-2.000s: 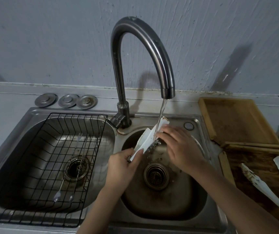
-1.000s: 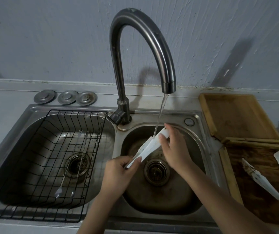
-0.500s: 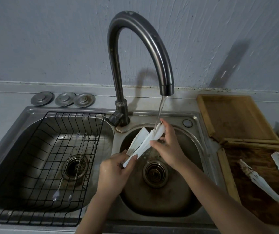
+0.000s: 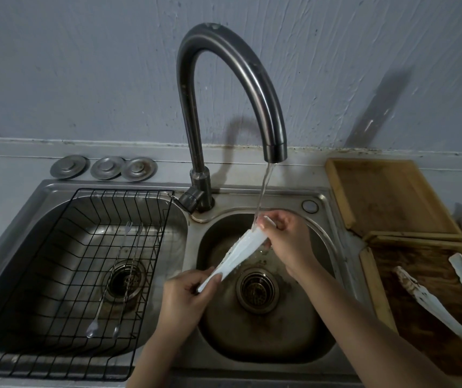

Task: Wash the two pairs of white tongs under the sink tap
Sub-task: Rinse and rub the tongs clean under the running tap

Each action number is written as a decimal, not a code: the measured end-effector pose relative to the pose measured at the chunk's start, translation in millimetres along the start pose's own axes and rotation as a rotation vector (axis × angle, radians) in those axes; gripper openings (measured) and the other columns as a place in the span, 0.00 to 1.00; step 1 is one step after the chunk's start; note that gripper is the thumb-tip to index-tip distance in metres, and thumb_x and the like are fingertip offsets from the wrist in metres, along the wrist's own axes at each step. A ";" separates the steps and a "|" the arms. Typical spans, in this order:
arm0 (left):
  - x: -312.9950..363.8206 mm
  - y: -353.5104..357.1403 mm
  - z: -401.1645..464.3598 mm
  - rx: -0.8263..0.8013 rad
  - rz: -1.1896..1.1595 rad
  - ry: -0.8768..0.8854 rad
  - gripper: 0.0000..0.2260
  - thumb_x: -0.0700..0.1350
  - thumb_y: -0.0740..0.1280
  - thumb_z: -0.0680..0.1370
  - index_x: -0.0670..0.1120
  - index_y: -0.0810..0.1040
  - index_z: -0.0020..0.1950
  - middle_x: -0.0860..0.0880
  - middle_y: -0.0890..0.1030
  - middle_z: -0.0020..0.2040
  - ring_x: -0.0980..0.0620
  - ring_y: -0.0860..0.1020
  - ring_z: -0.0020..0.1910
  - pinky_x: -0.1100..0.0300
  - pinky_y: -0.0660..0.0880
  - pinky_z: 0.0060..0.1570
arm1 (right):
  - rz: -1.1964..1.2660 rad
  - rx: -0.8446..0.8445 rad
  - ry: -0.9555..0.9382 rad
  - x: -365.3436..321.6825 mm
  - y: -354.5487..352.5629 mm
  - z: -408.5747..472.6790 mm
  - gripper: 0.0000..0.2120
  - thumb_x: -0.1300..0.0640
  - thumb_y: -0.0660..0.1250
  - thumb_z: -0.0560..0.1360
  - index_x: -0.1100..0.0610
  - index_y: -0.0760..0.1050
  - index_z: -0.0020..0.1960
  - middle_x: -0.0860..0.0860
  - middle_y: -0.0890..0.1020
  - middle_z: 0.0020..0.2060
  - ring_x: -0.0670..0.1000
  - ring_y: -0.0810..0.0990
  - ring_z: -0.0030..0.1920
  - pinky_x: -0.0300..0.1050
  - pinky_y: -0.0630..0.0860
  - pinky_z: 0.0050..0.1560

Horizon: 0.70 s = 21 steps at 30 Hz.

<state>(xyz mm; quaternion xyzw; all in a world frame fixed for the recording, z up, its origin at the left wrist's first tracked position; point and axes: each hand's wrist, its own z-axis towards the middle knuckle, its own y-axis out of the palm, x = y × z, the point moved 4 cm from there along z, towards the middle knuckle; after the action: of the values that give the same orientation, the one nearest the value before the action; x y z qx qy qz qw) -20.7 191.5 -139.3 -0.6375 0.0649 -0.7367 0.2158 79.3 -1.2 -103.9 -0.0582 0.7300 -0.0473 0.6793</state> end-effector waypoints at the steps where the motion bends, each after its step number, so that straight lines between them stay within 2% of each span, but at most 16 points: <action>1: -0.6 1.2 -1.4 -0.007 -0.004 -0.009 0.07 0.50 0.71 0.70 0.56 0.82 0.32 0.61 0.82 0.31 0.64 0.79 0.31 0.71 0.71 0.30 | -0.028 0.034 0.013 0.3 -0.8 2.5 0.07 0.55 0.67 0.74 0.56 0.79 0.39 0.54 0.82 0.31 0.47 0.79 0.26 0.34 0.73 0.22; 3: -1.8 3.9 -2.9 -0.004 -0.017 -0.025 0.08 0.53 0.70 0.70 0.53 0.83 0.32 0.59 0.82 0.30 0.63 0.78 0.29 0.70 0.71 0.29 | -0.082 0.061 0.056 -0.5 -1.4 7.4 0.12 0.53 0.63 0.77 0.55 0.77 0.37 0.54 0.81 0.30 0.50 0.80 0.25 0.36 0.74 0.20; 5: -3.5 4.0 -3.8 0.010 -0.031 -0.040 0.07 0.51 0.70 0.70 0.54 0.82 0.32 0.58 0.83 0.31 0.63 0.80 0.31 0.71 0.72 0.30 | -0.098 0.025 0.077 -2.3 -0.3 9.7 0.12 0.52 0.63 0.77 0.55 0.77 0.37 0.54 0.82 0.30 0.53 0.81 0.27 0.38 0.75 0.21; 7: -7.1 1.9 -4.9 0.021 -0.052 -0.046 0.07 0.46 0.72 0.71 0.55 0.83 0.32 0.59 0.84 0.34 0.63 0.82 0.37 0.71 0.74 0.33 | -0.105 -0.064 0.045 -4.6 2.0 10.2 0.08 0.54 0.67 0.74 0.56 0.77 0.38 0.51 0.82 0.30 0.50 0.82 0.28 0.37 0.77 0.23; 9: -8.8 -0.7 -5.0 0.027 -0.056 -0.020 0.06 0.46 0.72 0.70 0.53 0.83 0.33 0.59 0.85 0.36 0.62 0.83 0.44 0.70 0.77 0.39 | -0.103 -0.120 0.018 -6.4 4.1 8.9 0.05 0.56 0.71 0.71 0.56 0.77 0.38 0.48 0.83 0.29 0.49 0.82 0.30 0.37 0.78 0.26; 11: -7.4 -0.5 -3.2 0.032 -0.022 0.029 0.04 0.47 0.72 0.70 0.50 0.85 0.36 0.57 0.86 0.40 0.63 0.82 0.51 0.68 0.78 0.46 | -0.050 -0.082 0.046 -5.2 3.1 6.8 0.06 0.58 0.73 0.69 0.59 0.79 0.43 0.48 0.84 0.32 0.47 0.82 0.31 0.36 0.77 0.26; 14: 2.7 3.0 1.0 0.076 0.154 0.164 0.06 0.47 0.73 0.70 0.45 0.85 0.38 0.55 0.85 0.41 0.65 0.78 0.57 0.72 0.73 0.54 | 0.028 -0.006 0.163 0.1 5.1 -4.0 0.16 0.54 0.69 0.73 0.61 0.74 0.57 0.52 0.83 0.43 0.42 0.83 0.35 0.33 0.77 0.31; 16: 13.2 9.0 2.7 0.075 0.252 0.267 0.07 0.48 0.72 0.71 0.44 0.84 0.39 0.52 0.85 0.41 0.59 0.78 0.58 0.71 0.71 0.58 | 0.105 -0.072 0.262 7.2 13.8 -18.4 0.20 0.53 0.68 0.73 0.56 0.66 0.61 0.53 0.81 0.47 0.46 0.84 0.41 0.37 0.80 0.37; 18: 21.2 17.7 2.8 0.060 0.310 0.359 0.07 0.46 0.72 0.70 0.43 0.85 0.44 0.49 0.85 0.44 0.52 0.77 0.61 0.69 0.71 0.60 | 0.208 -0.135 0.374 16.0 26.0 -35.7 0.24 0.56 0.70 0.72 0.50 0.59 0.60 0.57 0.80 0.49 0.52 0.84 0.44 0.47 0.82 0.43; 20: 28.8 28.4 1.2 0.016 0.328 0.420 0.09 0.42 0.75 0.69 0.42 0.84 0.49 0.49 0.84 0.51 0.49 0.75 0.64 0.63 0.73 0.61 | 0.316 -0.164 0.450 21.4 34.9 -48.6 0.22 0.60 0.68 0.73 0.50 0.60 0.60 0.59 0.81 0.49 0.55 0.85 0.45 0.49 0.81 0.42; 21: 32.3 32.6 0.8 -0.011 0.291 0.415 0.12 0.40 0.76 0.68 0.42 0.83 0.51 0.49 0.82 0.55 0.50 0.73 0.67 0.62 0.73 0.62 | 0.369 -0.169 0.471 21.2 36.7 -51.2 0.17 0.61 0.66 0.75 0.51 0.62 0.58 0.59 0.82 0.49 0.56 0.85 0.45 0.49 0.81 0.40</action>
<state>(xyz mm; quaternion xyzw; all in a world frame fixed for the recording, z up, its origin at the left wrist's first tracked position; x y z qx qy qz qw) -15.3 149.4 -121.8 -0.4575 0.2028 -0.8127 0.2983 26.0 31.4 -126.5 0.0318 0.8670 0.1255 0.4811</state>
